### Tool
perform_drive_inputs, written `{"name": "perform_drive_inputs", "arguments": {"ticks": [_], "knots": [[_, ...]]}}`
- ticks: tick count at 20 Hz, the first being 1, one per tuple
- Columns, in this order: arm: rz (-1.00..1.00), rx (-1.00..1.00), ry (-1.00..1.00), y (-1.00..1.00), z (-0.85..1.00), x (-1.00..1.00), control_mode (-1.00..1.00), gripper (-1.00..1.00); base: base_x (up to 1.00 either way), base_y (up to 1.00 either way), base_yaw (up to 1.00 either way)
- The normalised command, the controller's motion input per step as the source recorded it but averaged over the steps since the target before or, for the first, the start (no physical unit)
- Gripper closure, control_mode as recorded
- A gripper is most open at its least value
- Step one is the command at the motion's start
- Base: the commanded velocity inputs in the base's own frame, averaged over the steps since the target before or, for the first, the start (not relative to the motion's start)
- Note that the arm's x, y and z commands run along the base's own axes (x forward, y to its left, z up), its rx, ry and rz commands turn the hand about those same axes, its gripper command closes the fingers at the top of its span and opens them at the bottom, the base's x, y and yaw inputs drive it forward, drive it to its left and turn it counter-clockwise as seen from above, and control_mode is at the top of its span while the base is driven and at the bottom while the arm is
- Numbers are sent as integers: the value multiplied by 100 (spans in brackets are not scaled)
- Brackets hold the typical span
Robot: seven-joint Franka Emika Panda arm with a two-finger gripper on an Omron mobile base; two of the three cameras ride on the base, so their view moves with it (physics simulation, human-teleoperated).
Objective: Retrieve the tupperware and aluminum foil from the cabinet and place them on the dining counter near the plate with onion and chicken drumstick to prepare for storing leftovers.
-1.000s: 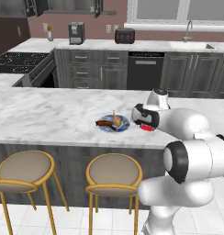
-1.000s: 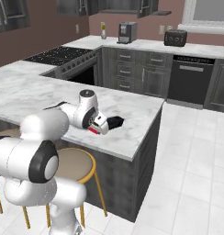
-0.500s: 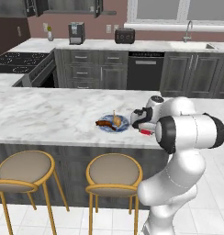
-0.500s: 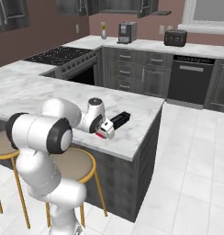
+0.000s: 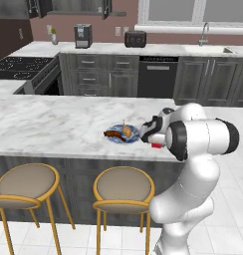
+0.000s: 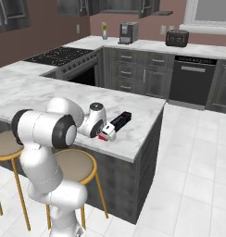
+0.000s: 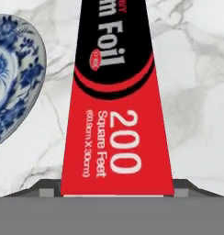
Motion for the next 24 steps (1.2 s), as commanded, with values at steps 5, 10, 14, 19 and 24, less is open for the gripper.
{"name": "perform_drive_inputs", "arguments": {"ticks": [5, 10, 14, 19, 24], "knots": [[0, 0, -25, 1, 76, -44, -100, -100, 0, 0, 0], [0, 0, -37, 2, 97, -64, -100, -100, 0, 0, 0], [2, 0, -26, 0, 93, -97, -100, -100, 0, 0, 0], [5, 0, 1, 13, 85, -100, -100, -100, 0, 0, 0], [0, -2, 26, 22, 100, -67, -100, -100, 0, 0, 0]]}}
